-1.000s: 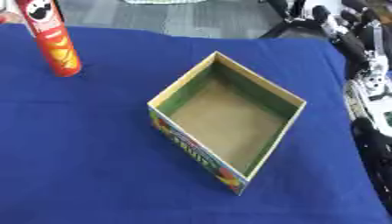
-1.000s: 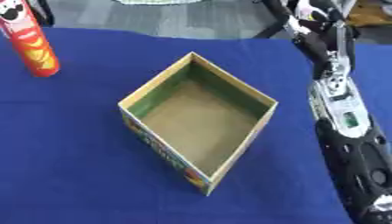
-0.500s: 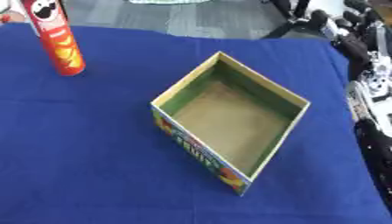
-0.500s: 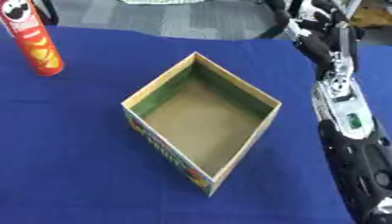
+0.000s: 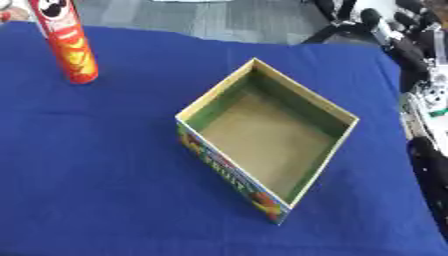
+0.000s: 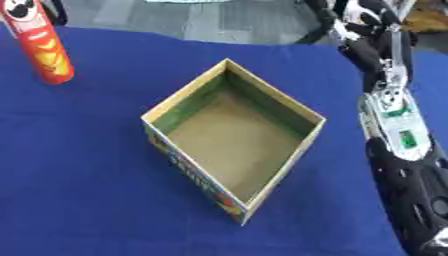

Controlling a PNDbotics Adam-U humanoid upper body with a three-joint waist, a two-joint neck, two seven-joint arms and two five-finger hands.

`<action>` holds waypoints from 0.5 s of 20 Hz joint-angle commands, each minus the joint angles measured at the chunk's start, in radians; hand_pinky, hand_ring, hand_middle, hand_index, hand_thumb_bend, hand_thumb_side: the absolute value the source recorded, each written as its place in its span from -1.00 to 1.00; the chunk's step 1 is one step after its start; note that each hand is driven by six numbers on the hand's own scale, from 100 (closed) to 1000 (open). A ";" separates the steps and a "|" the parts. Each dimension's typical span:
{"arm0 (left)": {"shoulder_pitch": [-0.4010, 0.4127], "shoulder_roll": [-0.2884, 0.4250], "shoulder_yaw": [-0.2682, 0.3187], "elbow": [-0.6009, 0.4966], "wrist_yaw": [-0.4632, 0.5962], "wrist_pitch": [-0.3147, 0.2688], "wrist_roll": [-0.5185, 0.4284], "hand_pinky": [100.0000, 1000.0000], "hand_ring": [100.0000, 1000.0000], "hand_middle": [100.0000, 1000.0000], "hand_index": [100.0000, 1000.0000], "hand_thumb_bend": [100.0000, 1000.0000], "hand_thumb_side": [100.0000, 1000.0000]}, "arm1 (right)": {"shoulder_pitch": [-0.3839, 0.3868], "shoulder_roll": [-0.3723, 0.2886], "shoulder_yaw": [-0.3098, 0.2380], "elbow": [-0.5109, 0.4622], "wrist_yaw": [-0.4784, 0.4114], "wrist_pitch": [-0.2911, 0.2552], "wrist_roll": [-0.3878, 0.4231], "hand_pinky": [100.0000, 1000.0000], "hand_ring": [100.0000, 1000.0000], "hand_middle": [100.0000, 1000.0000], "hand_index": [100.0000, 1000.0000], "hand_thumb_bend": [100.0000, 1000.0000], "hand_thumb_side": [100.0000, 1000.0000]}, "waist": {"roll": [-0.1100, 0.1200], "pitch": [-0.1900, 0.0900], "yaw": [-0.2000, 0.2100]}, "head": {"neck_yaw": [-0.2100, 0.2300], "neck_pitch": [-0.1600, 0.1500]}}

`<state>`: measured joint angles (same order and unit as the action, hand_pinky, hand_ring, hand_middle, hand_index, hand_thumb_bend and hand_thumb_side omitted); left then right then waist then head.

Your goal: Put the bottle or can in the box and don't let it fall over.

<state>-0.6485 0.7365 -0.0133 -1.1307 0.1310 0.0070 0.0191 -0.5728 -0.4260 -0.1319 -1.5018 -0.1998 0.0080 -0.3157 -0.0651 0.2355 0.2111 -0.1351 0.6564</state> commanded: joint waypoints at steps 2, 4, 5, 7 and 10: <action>-0.058 0.002 -0.005 0.039 -0.018 -0.012 -0.011 0.61 1.00 0.94 0.85 0.21 -0.12 | -0.022 -0.014 0.000 -0.020 -0.010 -0.001 0.006 0.42 0.90 1.00 0.52 0.49 -0.47 | 0.003 -0.010 -0.002 | 0.008 -0.019; -0.066 -0.002 -0.005 0.050 -0.023 -0.018 -0.014 0.61 1.00 0.94 0.85 0.21 -0.12 | -0.022 -0.014 0.000 -0.020 -0.010 -0.001 0.006 0.42 0.90 1.00 0.52 0.49 -0.47 | 0.003 -0.009 -0.002 | 0.008 -0.019; -0.068 -0.003 -0.006 0.052 -0.025 -0.020 -0.016 0.60 1.00 0.95 0.85 0.21 -0.12 | -0.023 -0.013 0.001 -0.020 -0.010 -0.001 0.007 0.42 0.90 1.00 0.52 0.48 -0.47 | 0.003 -0.009 -0.002 | 0.010 -0.020; -0.100 -0.024 -0.010 0.069 -0.036 -0.019 -0.020 0.60 1.00 0.94 0.84 0.22 -0.12 | -0.027 -0.010 0.004 -0.020 -0.011 -0.001 0.009 0.42 0.90 1.00 0.52 0.48 -0.48 | 0.001 -0.006 -0.008 | 0.018 -0.025; -0.151 -0.047 -0.016 0.111 -0.071 -0.021 -0.024 0.60 1.00 0.94 0.84 0.22 -0.12 | -0.031 -0.008 0.005 -0.021 -0.013 -0.001 0.011 0.42 0.90 1.00 0.52 0.48 -0.48 | -0.002 -0.001 -0.011 | 0.025 -0.031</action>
<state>-0.7781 0.6714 -0.0287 -1.0239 0.0733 -0.0107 -0.0021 -0.5866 -0.4171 -0.1238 -1.5018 -0.2065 0.0091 -0.3082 -0.0717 0.2502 0.2000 -0.1151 0.6392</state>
